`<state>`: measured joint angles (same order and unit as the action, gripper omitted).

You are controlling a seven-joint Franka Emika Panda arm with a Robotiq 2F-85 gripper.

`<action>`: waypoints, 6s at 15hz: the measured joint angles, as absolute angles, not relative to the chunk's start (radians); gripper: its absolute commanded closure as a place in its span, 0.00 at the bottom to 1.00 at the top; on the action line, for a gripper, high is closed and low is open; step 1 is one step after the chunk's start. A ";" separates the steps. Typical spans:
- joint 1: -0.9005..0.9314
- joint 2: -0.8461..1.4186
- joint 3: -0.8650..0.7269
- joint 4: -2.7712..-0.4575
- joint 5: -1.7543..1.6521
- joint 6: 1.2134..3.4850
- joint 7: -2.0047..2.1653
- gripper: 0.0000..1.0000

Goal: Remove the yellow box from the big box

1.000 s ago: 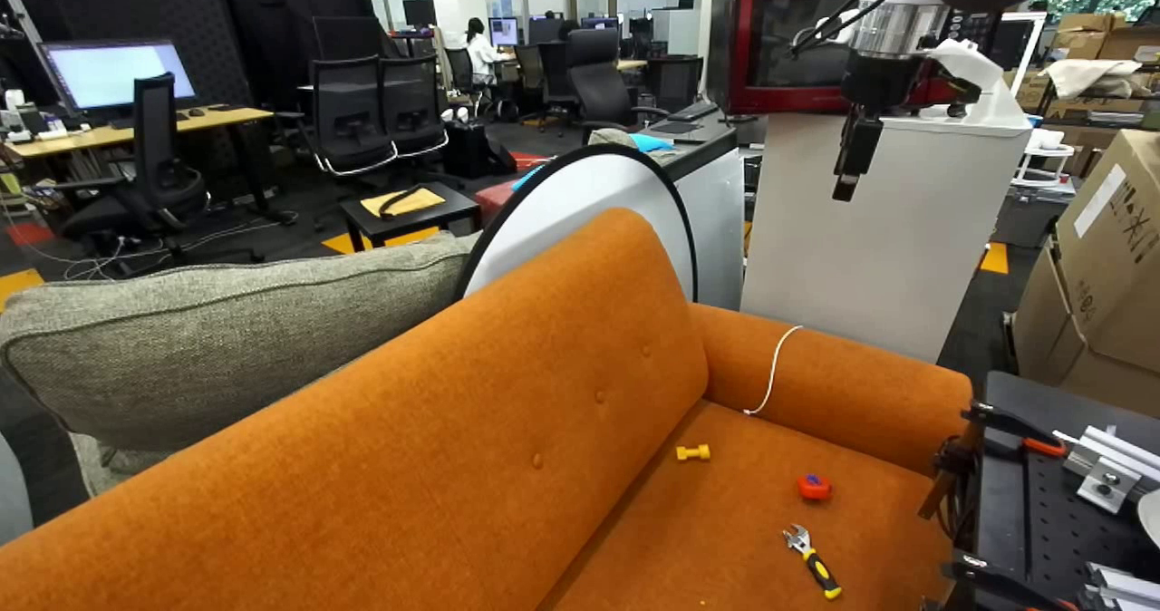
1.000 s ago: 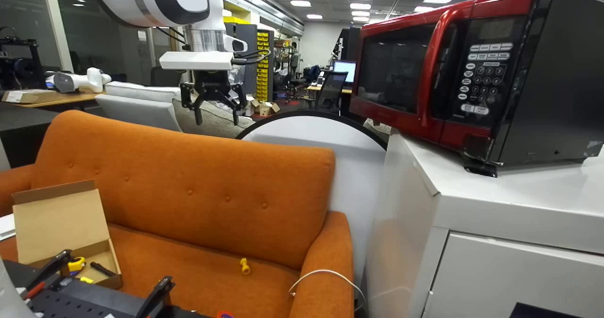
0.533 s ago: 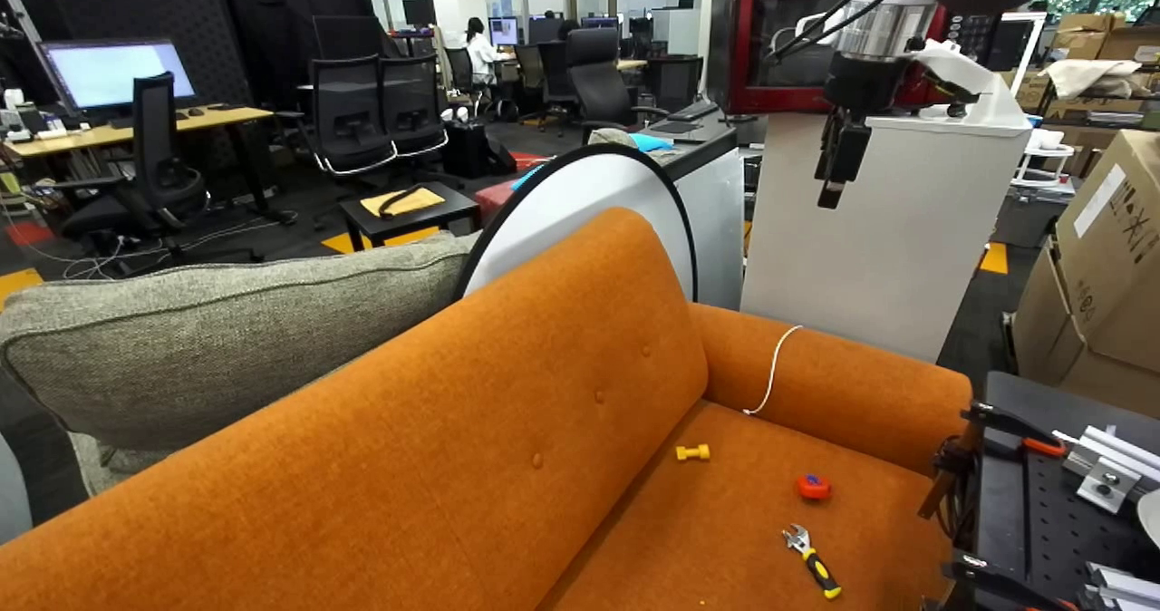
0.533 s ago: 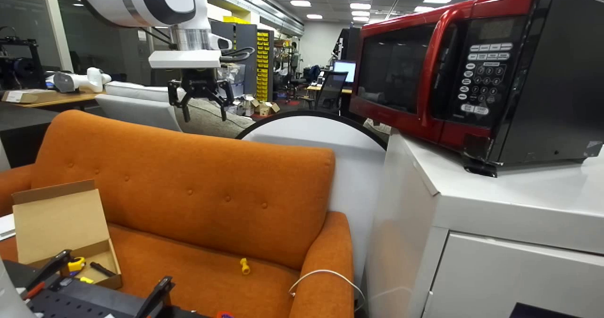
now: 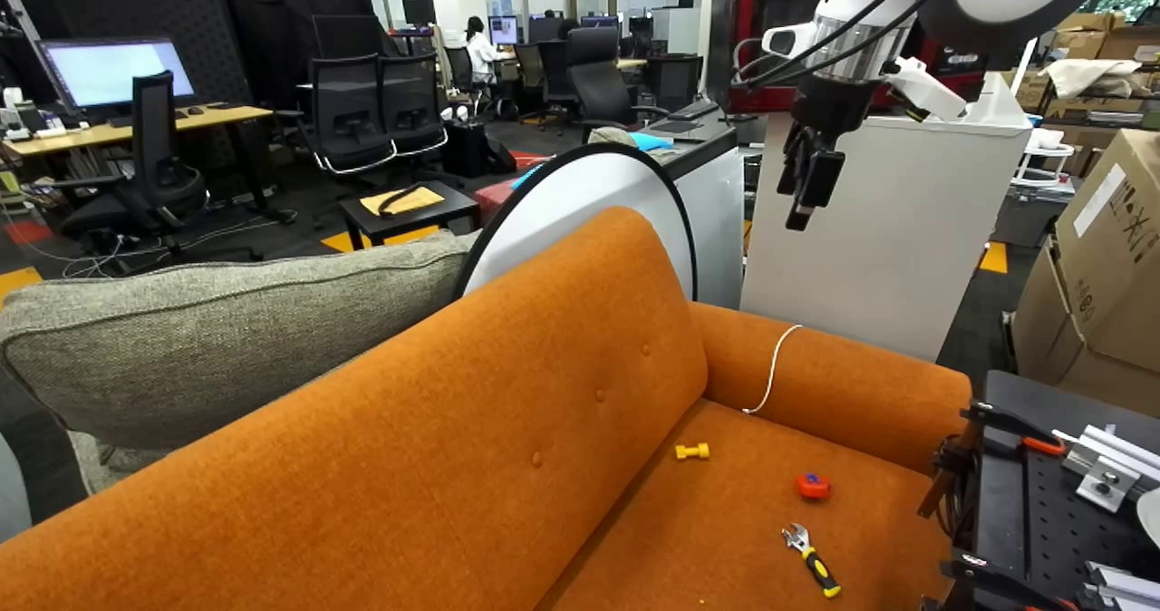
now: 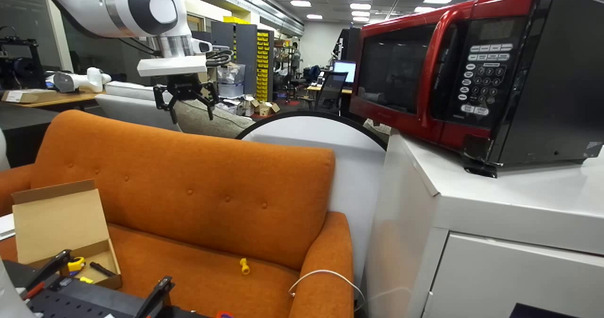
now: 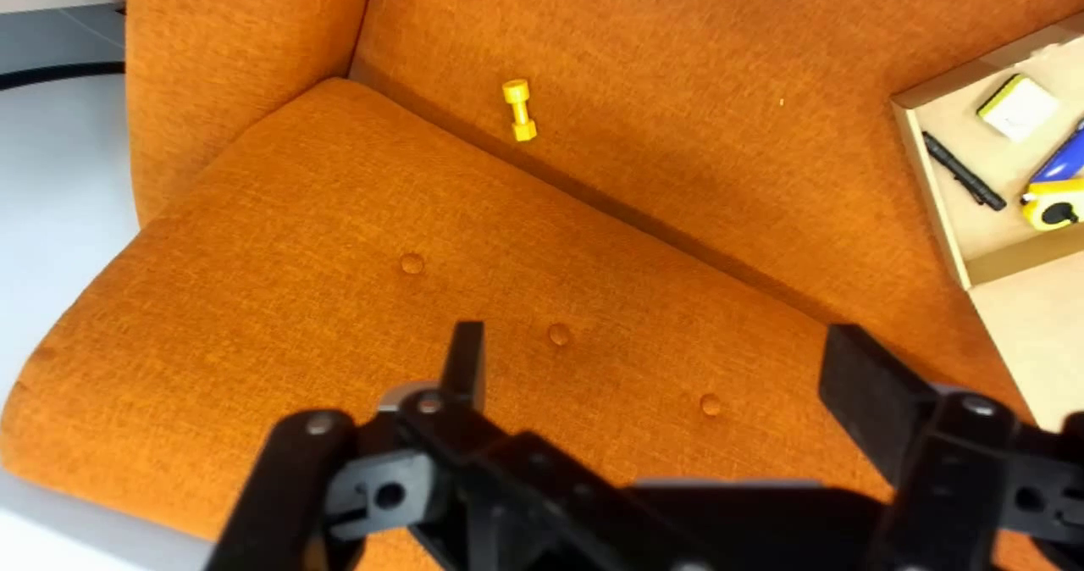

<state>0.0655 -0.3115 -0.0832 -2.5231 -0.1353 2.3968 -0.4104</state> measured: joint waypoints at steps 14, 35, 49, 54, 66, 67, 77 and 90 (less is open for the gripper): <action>0.241 -0.195 -0.013 -2.520 0.025 2.503 -0.546 0.00; 0.257 0.162 0.188 -2.368 0.042 2.591 -0.726 0.00; 0.367 0.584 0.243 -2.089 -0.403 2.665 -0.554 0.00; 0.367 0.582 0.243 -2.085 -0.403 2.664 -0.554 0.00; 0.367 0.872 0.288 -1.987 -0.408 2.712 -0.574 0.00; 0.366 0.922 0.290 -1.950 -0.408 2.714 -0.587 0.00; 0.364 1.193 0.323 -1.712 -0.405 2.685 -0.638 0.00; 0.389 1.331 0.325 -1.690 -0.405 2.691 -0.635 0.00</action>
<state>0.3886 1.3314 0.3249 -1.6898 -0.4053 2.6909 -0.6354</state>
